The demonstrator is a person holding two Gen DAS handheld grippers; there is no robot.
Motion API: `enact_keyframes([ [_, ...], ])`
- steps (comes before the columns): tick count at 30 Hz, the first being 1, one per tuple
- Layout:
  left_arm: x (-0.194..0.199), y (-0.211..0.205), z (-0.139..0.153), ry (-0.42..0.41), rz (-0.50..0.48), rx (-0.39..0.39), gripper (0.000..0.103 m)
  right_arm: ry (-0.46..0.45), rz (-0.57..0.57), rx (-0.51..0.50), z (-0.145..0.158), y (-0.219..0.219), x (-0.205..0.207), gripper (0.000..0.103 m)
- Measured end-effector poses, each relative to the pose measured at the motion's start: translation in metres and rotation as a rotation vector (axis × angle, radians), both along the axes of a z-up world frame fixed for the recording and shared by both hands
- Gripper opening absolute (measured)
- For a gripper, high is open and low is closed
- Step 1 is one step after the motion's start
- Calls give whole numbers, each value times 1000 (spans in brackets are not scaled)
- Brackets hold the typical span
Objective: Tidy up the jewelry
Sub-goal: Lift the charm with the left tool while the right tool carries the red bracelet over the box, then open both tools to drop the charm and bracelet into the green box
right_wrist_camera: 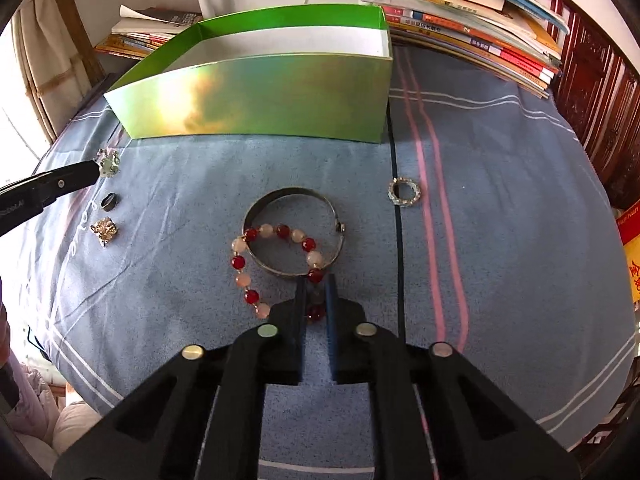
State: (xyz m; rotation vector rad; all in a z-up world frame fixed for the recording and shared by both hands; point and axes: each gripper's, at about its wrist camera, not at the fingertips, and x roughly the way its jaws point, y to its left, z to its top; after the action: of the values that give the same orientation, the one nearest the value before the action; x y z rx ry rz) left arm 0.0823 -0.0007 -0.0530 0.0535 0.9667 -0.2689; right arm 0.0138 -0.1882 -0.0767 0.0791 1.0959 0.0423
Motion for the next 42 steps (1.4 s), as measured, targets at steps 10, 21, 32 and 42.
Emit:
enact_keyframes([
  [10,7,-2,32,-73,-23,1,8,-215,47,-15,81,9,9,8],
  [21,94,-53,77,-124,-119,-11,8,-371,18,-63,133,5,88,8],
  [32,155,-79,13,-3,-87,41,15,-214,-51,-27,70,-11,143,11],
  [42,89,-15,44,-126,67,106,62,-237,-81,25,80,-32,76,46],
])
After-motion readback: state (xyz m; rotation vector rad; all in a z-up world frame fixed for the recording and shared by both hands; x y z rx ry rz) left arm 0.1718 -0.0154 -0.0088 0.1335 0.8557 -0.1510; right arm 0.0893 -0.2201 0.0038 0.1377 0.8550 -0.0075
